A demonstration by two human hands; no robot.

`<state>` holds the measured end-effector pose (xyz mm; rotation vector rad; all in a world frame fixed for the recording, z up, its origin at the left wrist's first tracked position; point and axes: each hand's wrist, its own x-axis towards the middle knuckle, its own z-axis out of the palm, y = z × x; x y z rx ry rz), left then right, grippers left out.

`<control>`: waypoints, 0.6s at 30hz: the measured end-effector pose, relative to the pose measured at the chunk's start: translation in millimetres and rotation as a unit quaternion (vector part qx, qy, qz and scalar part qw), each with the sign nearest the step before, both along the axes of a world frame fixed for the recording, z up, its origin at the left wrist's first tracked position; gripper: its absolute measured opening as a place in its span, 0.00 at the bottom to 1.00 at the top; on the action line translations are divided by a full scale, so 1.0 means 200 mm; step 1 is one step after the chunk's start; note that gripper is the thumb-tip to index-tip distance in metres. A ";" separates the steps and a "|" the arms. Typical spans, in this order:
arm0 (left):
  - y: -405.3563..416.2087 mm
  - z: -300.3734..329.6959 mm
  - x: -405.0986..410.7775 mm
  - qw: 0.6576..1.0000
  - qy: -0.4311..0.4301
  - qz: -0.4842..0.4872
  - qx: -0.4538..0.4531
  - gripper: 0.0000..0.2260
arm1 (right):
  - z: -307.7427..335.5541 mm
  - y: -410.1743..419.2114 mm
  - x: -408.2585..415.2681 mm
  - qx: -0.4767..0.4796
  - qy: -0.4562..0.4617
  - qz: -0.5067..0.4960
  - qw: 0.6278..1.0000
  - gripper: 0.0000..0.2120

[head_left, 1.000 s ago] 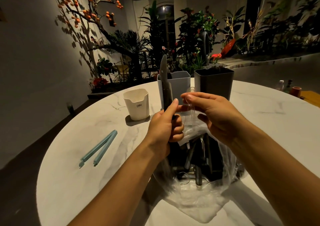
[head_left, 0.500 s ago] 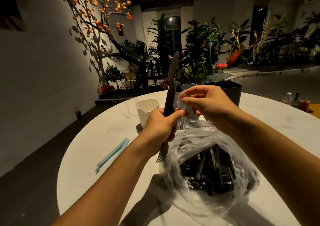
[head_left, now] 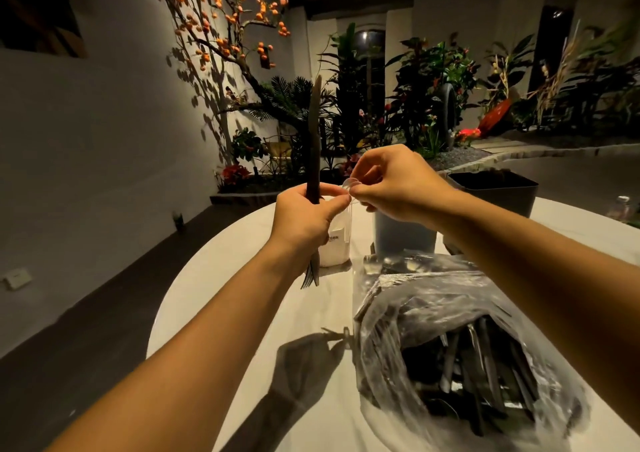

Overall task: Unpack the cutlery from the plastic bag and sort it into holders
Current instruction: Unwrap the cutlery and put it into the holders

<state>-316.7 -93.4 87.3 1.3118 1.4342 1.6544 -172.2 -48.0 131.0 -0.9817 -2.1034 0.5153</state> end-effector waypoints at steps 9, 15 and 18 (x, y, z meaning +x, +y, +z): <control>0.24 0.02 -0.20 0.999 0.004 0.011 -0.035 0.03 | 0.03 0.27 -0.24 0.039 -0.015 -0.030 0.999 0.04; 0.42 -0.01 -0.30 0.996 0.026 0.020 -0.083 0.05 | -0.03 0.48 -0.38 0.035 -0.059 -0.046 0.997 0.04; 0.48 -0.05 -0.35 0.994 0.024 0.029 -0.105 0.07 | -0.09 0.58 -0.42 0.015 -0.101 -0.058 0.993 0.04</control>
